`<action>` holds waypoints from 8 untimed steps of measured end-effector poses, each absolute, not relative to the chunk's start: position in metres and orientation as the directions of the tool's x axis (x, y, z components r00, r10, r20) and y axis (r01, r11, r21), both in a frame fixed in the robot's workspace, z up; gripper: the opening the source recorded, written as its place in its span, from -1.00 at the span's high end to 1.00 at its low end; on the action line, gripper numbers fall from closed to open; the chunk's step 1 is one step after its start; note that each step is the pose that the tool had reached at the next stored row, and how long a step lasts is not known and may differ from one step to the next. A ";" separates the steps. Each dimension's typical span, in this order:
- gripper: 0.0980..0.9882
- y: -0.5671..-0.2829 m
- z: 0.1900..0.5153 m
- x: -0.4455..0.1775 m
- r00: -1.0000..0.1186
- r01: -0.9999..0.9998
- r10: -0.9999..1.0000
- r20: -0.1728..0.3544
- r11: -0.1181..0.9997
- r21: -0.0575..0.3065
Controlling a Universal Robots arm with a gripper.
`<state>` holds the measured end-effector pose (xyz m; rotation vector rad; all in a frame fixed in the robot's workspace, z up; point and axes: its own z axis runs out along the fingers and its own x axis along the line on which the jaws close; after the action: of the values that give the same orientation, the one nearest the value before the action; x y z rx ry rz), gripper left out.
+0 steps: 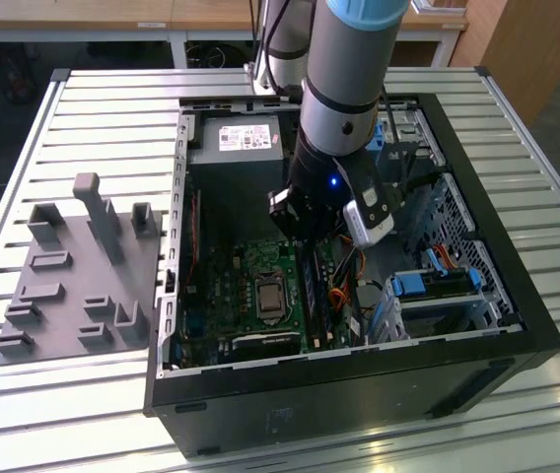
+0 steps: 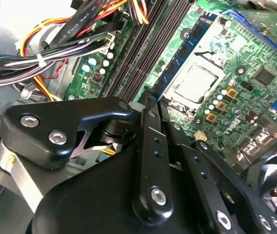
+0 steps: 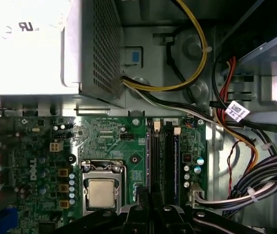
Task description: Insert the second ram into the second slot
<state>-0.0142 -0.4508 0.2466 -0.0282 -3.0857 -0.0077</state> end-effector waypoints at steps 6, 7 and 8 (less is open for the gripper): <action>0.91 -0.451 0.241 -0.010 -0.998 0.021 0.021 0.056 1.000 0.005; 0.91 -0.451 0.240 -0.010 -0.998 0.021 0.021 0.056 1.000 0.005; 0.91 -0.451 0.238 -0.010 -0.998 0.022 0.021 0.056 1.000 0.006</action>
<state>-0.0099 -0.4507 0.2379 -0.0329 -3.0857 -0.0102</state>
